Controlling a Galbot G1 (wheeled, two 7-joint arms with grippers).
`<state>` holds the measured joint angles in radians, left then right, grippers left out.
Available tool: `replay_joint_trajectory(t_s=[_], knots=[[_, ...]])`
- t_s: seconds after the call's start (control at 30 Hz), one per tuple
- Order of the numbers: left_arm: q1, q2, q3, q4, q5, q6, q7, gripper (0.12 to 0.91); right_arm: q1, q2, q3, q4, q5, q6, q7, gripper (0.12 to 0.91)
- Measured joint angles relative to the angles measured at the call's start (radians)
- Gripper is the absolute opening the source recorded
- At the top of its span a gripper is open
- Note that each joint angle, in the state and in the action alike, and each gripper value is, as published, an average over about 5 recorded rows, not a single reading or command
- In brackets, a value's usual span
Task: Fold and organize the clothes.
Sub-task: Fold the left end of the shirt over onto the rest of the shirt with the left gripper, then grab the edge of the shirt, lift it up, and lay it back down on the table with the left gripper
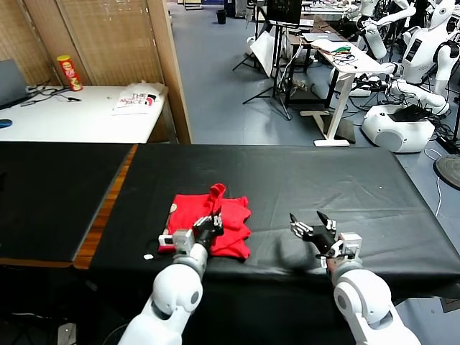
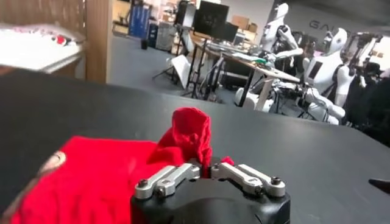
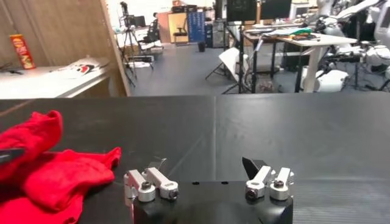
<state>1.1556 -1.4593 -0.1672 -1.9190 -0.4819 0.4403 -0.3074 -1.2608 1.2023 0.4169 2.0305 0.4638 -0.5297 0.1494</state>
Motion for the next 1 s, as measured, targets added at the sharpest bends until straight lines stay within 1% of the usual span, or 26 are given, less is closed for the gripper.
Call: replay_joint_trajectory(t_s=[0.03,0.1,0.17,0.23,0.3,0.43,0.57,0.7,0.83,1.0], knots=[[0.003,-0.008,-0.002,-0.005,-0.02,-0.003,0.0,0.469,0.003,0.0,-0.005,-0.001,-0.001,0.0,-0.002,0.798],[0.006,-0.017,-0.012,-0.02,-0.073,-0.007,0.001,0.57,0.008,-0.002,-0.015,-0.003,-0.001,0.0,-0.005,0.798],[0.005,-0.014,-0.028,-0.034,-0.114,-0.015,0.011,0.668,0.014,-0.006,-0.025,-0.003,0.0,0.0,-0.009,0.798],[0.003,0.003,-0.05,-0.04,-0.124,-0.037,0.036,0.74,0.018,-0.009,-0.033,-0.004,0.001,0.001,-0.015,0.798],[0.006,0.039,-0.08,-0.036,-0.111,-0.064,0.069,0.783,0.019,-0.009,-0.041,-0.004,0.001,0.002,-0.02,0.798],[0.025,0.14,-0.155,0.0,-0.117,-0.094,0.118,0.797,0.017,-0.006,-0.051,-0.005,0.002,0.005,-0.025,0.798],[0.051,0.214,-0.228,0.041,-0.174,-0.103,0.141,0.798,0.016,-0.007,-0.054,-0.007,0.002,0.006,-0.026,0.798],[0.066,0.236,-0.274,0.069,-0.241,-0.102,0.147,0.798,0.014,-0.011,-0.052,-0.005,0.002,0.006,-0.026,0.798],[0.068,0.239,-0.302,0.08,-0.334,-0.079,0.149,0.798,0.009,-0.014,-0.047,-0.001,0.003,0.007,-0.026,0.798],[0.075,0.239,-0.318,0.098,-0.437,-0.058,0.154,0.798,0.008,-0.013,-0.045,0.0,0.003,0.007,-0.025,0.798]])
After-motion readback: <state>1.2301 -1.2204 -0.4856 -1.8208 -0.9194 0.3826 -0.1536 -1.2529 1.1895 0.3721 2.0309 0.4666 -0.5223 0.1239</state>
